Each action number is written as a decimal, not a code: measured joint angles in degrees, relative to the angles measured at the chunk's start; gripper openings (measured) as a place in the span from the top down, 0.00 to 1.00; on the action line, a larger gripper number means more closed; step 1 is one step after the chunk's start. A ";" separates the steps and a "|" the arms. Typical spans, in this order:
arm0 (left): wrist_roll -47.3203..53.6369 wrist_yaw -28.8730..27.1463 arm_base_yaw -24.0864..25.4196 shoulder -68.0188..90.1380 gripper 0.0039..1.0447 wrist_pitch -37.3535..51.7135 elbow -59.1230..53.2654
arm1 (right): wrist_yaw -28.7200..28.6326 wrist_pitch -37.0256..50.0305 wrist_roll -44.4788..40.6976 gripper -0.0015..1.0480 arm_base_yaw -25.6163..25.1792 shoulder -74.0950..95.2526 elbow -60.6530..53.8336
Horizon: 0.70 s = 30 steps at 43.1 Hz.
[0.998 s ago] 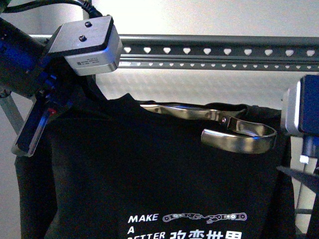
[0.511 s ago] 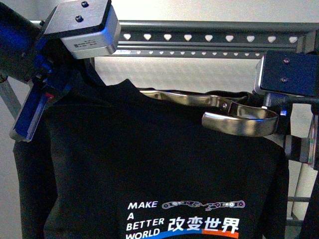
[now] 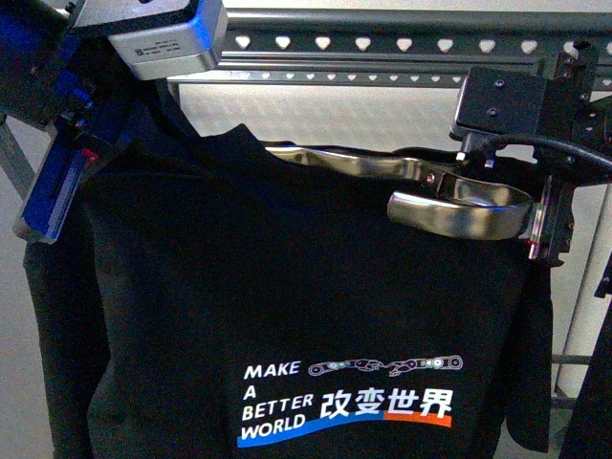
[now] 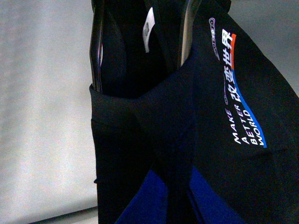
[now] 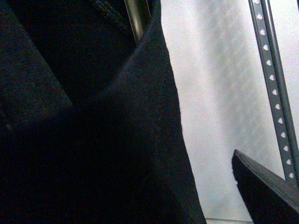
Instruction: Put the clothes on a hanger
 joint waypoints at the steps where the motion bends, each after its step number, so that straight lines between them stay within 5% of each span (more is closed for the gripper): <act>1: 0.00 0.00 0.00 0.00 0.96 0.00 0.00 | 0.02 0.00 0.00 0.28 0.00 0.13 0.13; 18: 0.07 0.09 -0.02 0.02 0.96 0.00 0.00 | -1.42 0.07 0.44 0.90 -1.03 1.70 -0.13; 30: 0.07 0.98 -0.04 0.00 0.53 0.31 0.52 | -3.08 -6.10 -2.43 0.96 -3.43 -1.22 -6.49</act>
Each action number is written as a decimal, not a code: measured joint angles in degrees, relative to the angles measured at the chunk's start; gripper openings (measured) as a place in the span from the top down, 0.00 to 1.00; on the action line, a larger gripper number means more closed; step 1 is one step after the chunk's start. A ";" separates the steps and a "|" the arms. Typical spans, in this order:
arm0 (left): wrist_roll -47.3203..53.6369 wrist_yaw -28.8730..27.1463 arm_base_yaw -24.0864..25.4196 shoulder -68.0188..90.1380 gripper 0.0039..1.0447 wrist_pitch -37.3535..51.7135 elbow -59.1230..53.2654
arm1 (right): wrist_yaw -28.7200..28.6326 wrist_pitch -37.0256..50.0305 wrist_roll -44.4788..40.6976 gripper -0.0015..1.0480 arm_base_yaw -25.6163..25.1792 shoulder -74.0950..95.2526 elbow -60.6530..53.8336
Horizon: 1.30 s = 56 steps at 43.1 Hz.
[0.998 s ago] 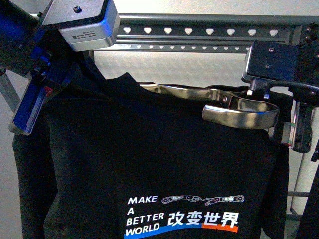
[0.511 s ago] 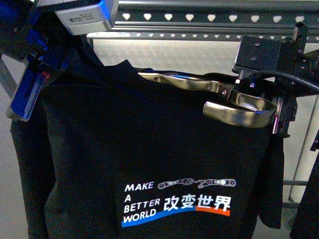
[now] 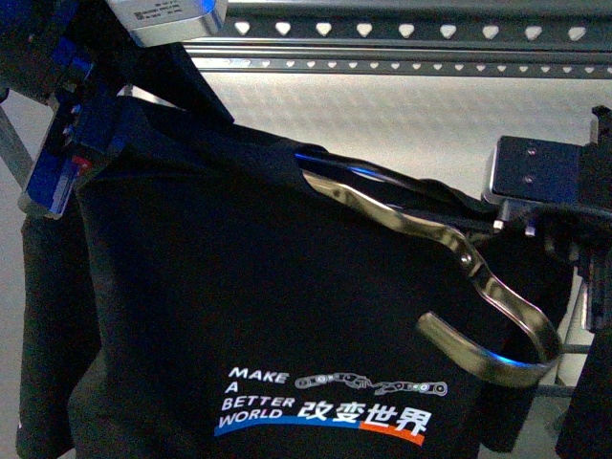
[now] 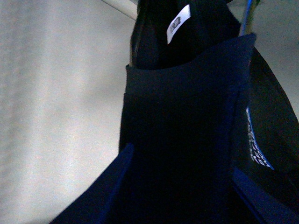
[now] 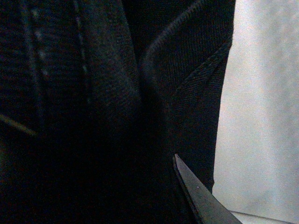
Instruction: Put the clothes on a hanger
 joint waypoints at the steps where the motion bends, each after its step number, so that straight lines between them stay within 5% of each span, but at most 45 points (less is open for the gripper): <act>1: 0.00 0.02 -0.02 0.00 0.50 0.00 0.00 | -0.02 -0.79 -0.13 0.96 -0.26 -0.37 -0.42; 13: 0.00 0.02 -0.02 0.00 0.05 0.00 0.04 | 1.36 -15.02 -1.18 0.96 -5.33 -4.50 -3.08; 20: 0.00 0.02 -0.04 0.00 0.06 0.04 0.04 | 0.31 -22.71 1.88 0.96 -7.76 -6.25 -5.46; 23: -7.78 -2.89 -0.04 -1.09 0.06 9.88 -3.48 | -1.40 -24.50 4.02 0.96 -8.13 -7.34 -6.43; 28: -49.40 -12.50 1.53 -1.95 0.06 41.09 -10.60 | -7.61 -26.91 11.04 0.96 -8.24 -11.45 -8.59; 37: -100.39 -22.80 7.21 -3.19 0.06 49.79 -8.44 | -17.38 -40.70 21.16 0.96 -8.57 -19.54 -10.01; 45: -111.80 -24.70 9.86 -3.98 0.06 56.08 -8.37 | -20.04 -46.62 24.11 0.96 -11.41 -21.81 -11.02; 56: -116.10 -20.57 9.86 -5.51 0.06 60.15 -8.55 | -20.83 -27.50 42.95 0.96 -10.45 -21.97 -15.43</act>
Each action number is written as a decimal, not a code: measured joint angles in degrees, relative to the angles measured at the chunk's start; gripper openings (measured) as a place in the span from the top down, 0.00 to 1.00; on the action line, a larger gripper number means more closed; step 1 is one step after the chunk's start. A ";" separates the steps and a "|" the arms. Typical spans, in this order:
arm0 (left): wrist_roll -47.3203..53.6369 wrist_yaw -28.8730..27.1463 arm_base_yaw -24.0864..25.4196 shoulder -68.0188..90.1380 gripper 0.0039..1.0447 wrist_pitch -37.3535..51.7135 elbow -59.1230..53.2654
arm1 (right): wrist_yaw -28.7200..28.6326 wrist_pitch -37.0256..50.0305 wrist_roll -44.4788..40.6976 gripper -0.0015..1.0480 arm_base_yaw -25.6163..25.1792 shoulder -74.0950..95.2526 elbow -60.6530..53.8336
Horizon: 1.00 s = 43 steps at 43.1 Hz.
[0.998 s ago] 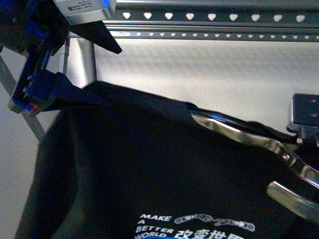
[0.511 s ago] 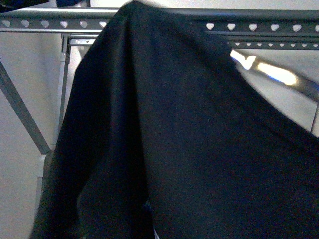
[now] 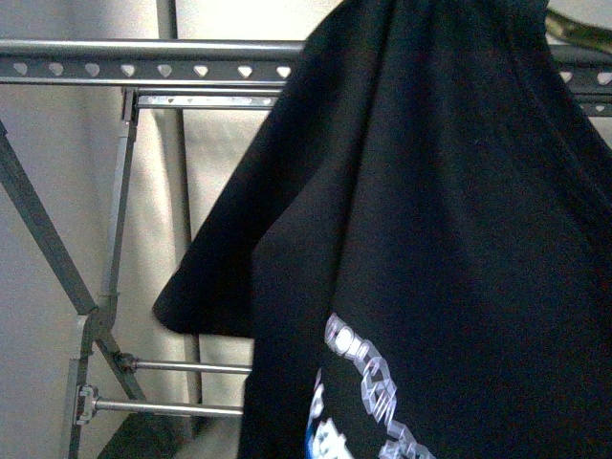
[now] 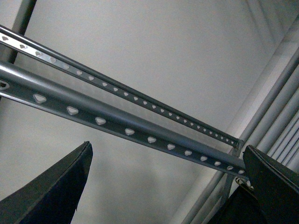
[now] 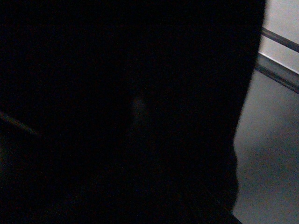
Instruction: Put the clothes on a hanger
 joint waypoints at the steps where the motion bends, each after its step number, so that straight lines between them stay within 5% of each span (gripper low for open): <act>1: 0.04 0.39 -0.31 0.02 0.06 0.26 -0.31 | 0.35 0.63 2.60 0.96 0.79 0.00 0.02; 19: 1.86 5.62 -3.69 0.55 0.06 0.46 -2.51 | 6.43 3.69 26.88 0.96 10.08 10.08 12.41; 43: 1.97 5.60 -3.67 0.63 0.06 0.46 -2.51 | 4.26 16.68 35.95 0.96 13.55 21.57 5.60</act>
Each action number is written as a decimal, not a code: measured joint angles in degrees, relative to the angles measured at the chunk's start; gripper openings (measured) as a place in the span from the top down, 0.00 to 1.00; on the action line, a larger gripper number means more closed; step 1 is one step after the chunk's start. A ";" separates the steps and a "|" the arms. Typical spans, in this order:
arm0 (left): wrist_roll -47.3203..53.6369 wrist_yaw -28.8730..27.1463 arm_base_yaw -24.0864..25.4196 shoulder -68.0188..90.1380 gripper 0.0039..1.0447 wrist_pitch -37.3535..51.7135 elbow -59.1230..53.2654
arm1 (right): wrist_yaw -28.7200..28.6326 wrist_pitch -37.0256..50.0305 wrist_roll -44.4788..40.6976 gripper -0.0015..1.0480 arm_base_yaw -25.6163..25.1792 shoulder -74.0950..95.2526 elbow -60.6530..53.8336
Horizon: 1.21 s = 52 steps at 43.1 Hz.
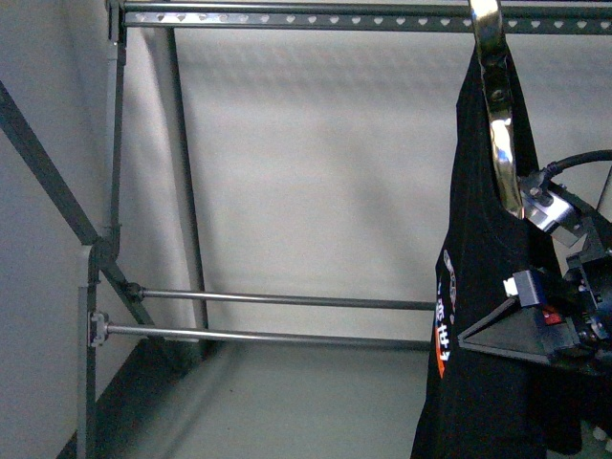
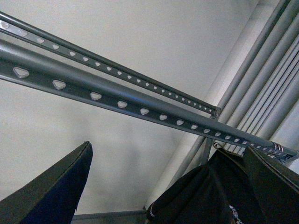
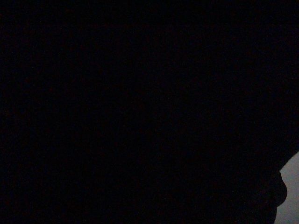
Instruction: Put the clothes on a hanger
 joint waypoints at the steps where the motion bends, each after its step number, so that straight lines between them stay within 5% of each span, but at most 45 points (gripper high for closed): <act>1: 0.00 0.00 0.00 0.00 0.06 0.00 0.00 | -0.42 0.24 0.50 0.96 -0.15 0.94 0.33; 30: 0.02 0.00 0.00 0.02 0.06 0.00 -0.02 | -16.26 0.20 22.21 0.96 -4.79 24.50 39.76; 52: 0.02 0.00 0.00 0.02 0.06 0.00 -0.02 | -19.50 8.66 59.06 0.96 -5.35 39.15 70.66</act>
